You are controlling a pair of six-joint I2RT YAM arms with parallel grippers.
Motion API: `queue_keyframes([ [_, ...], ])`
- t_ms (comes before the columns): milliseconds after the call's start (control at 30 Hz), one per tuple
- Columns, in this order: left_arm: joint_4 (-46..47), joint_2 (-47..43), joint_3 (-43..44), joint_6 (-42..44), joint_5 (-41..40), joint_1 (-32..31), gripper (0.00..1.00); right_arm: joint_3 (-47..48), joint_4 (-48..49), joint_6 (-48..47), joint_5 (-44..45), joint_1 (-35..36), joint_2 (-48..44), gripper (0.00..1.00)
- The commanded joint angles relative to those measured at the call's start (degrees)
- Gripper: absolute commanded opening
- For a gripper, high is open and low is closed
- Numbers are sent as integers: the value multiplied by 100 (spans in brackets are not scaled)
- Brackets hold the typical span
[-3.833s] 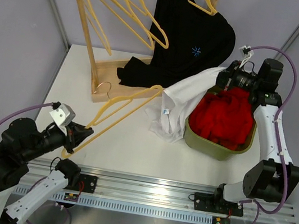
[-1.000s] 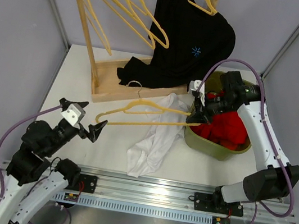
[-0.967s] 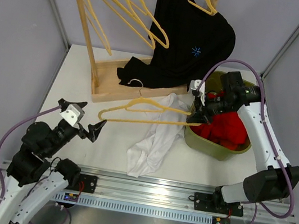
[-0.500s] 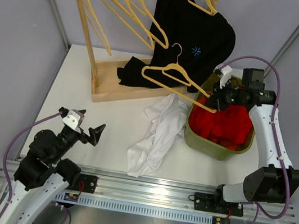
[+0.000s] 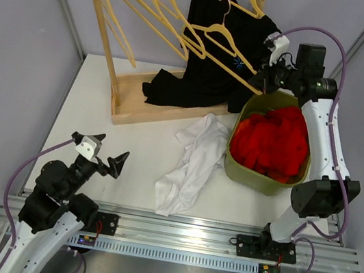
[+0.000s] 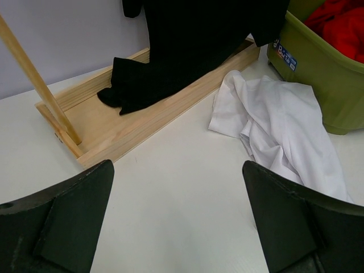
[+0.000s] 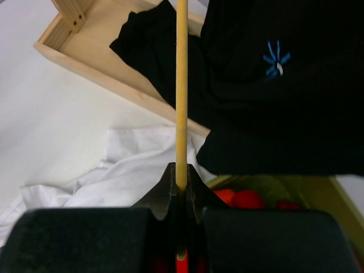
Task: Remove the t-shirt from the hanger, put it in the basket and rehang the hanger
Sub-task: Hang the hanger back to the clothesline with the right arm
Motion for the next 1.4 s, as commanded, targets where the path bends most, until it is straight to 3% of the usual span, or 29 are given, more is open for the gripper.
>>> queue_keyframes([
  [0,347,152,-3,-54,186,-4,99,1052,179,-53,167,447,334,0],
  [300,374,196,-20,-55,309,-4,99,3241,284,104,651,966,1582,0],
  [700,383,416,-12,-55,362,-4,99,4535,644,737,862,1222,2751,0],
  [1000,391,539,-3,-54,415,-4,99,4756,1075,1010,993,1423,3121,0],
  [1367,453,644,-20,-46,582,-4,99,4475,935,878,950,1679,3324,1],
])
